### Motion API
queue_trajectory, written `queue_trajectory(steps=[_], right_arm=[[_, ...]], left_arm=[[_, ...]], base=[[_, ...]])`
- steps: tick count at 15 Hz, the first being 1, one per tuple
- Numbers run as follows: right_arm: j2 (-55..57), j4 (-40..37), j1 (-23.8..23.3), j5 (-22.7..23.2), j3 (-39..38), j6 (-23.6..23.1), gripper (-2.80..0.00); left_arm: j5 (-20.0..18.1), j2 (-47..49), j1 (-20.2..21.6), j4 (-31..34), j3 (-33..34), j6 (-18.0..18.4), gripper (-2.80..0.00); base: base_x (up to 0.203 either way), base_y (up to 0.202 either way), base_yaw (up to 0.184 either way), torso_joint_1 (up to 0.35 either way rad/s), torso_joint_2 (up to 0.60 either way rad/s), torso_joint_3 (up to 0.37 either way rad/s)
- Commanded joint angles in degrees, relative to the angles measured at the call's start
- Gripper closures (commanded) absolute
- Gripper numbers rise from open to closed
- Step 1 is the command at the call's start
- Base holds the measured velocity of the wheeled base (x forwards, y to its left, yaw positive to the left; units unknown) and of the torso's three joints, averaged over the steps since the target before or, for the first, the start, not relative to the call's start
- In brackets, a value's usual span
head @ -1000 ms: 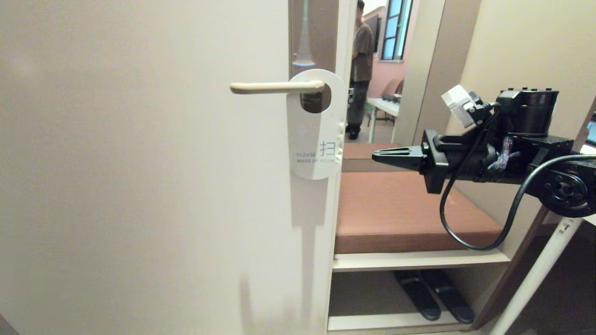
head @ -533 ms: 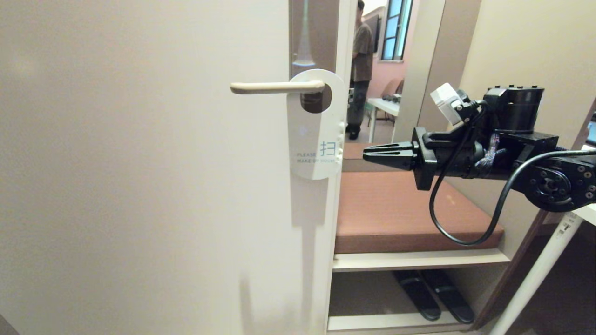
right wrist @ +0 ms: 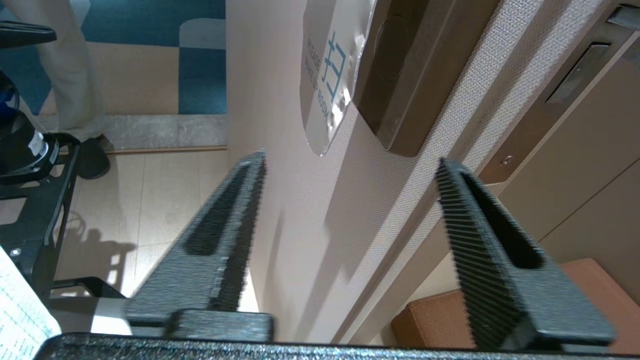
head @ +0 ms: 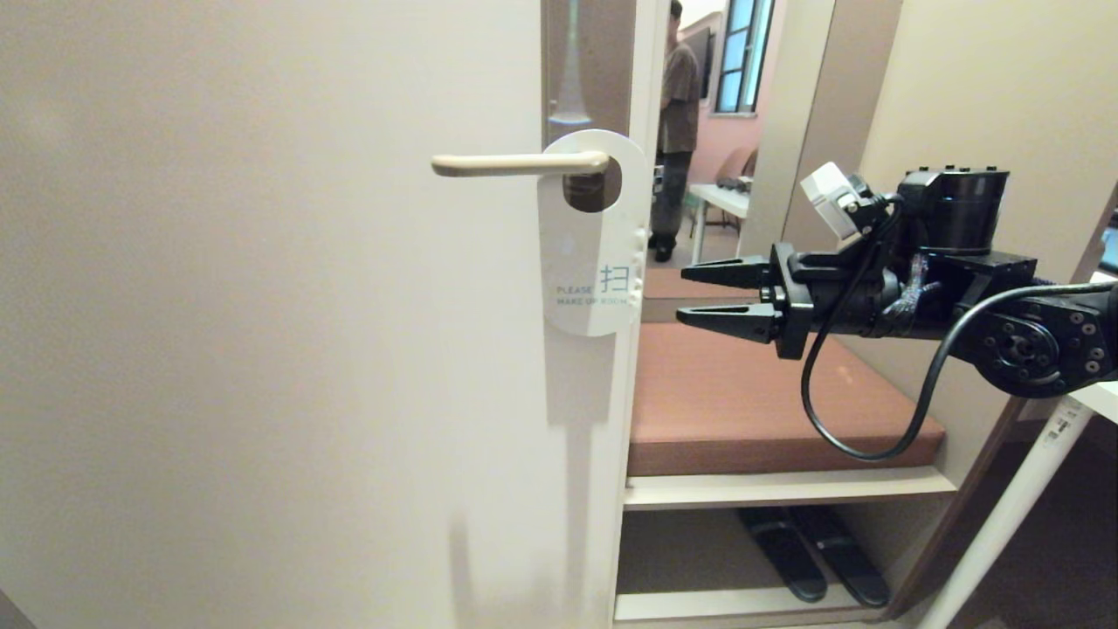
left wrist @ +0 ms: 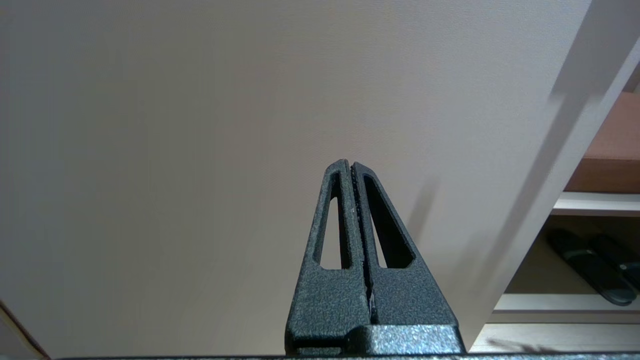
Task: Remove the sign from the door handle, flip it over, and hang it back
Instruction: Take down the sign
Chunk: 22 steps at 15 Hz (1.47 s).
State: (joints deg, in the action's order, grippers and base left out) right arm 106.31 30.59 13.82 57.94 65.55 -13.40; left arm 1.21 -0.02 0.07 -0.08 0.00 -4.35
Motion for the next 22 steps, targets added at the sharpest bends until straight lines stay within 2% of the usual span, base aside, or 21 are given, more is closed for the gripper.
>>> queue_trajectory(steps=[1, 10, 22], right_arm=[[0.12, 0.18, -0.03, 0.42, -0.06, -0.14, -2.8], [1.81, 0.26, 0.62, 0.42, 1.74, -0.31, -2.8], [3.46, 0.26, 4.95, 0.33, 4.9, -0.14, -2.8]], left_arm=[[0.02, 0.02, 0.01, 0.0, 0.0, -0.04, 0.0], [0.02, 0.02, 0.01, 0.0, 0.0, -0.04, 0.0], [0.02, 0.02, 0.01, 0.0, 0.0, -0.04, 0.0]], base=[[0.0, 0.0, 0.0, 0.0, 0.0, 0.0], [0.0, 0.0, 0.0, 0.0, 0.0, 0.0], [0.0, 0.0, 0.0, 0.0, 0.0, 0.0]])
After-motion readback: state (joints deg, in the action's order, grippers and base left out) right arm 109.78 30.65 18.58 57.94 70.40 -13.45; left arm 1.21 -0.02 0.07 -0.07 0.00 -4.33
